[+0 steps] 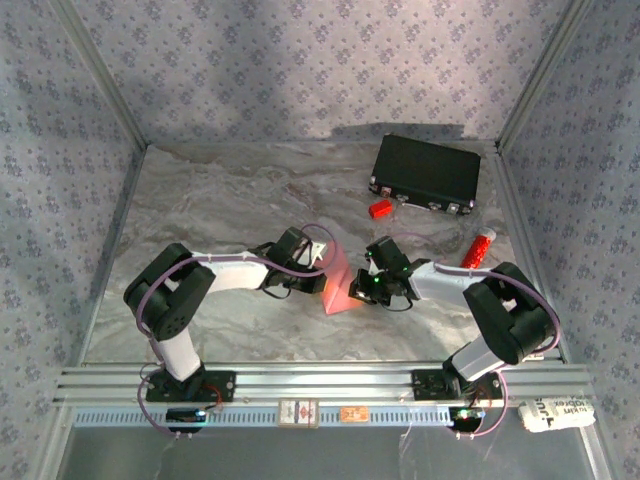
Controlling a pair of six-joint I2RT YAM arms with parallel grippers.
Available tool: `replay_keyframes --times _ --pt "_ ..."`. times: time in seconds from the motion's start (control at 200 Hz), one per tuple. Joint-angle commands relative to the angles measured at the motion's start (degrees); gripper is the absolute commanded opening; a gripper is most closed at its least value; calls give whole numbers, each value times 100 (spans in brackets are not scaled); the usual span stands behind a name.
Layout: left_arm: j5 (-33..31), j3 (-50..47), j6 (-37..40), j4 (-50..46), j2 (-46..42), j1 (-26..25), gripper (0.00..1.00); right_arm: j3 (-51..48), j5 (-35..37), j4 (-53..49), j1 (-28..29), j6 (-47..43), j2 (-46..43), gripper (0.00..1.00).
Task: Fold a paper plane with a square sheet of paper (pick it up from the middle)
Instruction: Fold the triangle a second time at the center of the table.
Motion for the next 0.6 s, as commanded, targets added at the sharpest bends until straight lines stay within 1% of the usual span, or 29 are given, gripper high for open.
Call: replay_keyframes --times 0.0,0.155,0.305,0.485,0.595 --pt "-96 -6 117 -99 32 46 0 -22 317 -496 -14 -77 124 10" --pt "-48 5 118 -108 65 46 0 -15 297 -487 -13 -82 116 10" --pt "-17 -22 92 -66 84 46 0 4 234 -248 -20 -32 -15 12" --pt "9 -23 84 -73 85 45 0 -20 38 334 -43 174 -438 14" --pt "22 -37 84 -56 98 50 0 -179 -179 1096 92 552 -519 13"
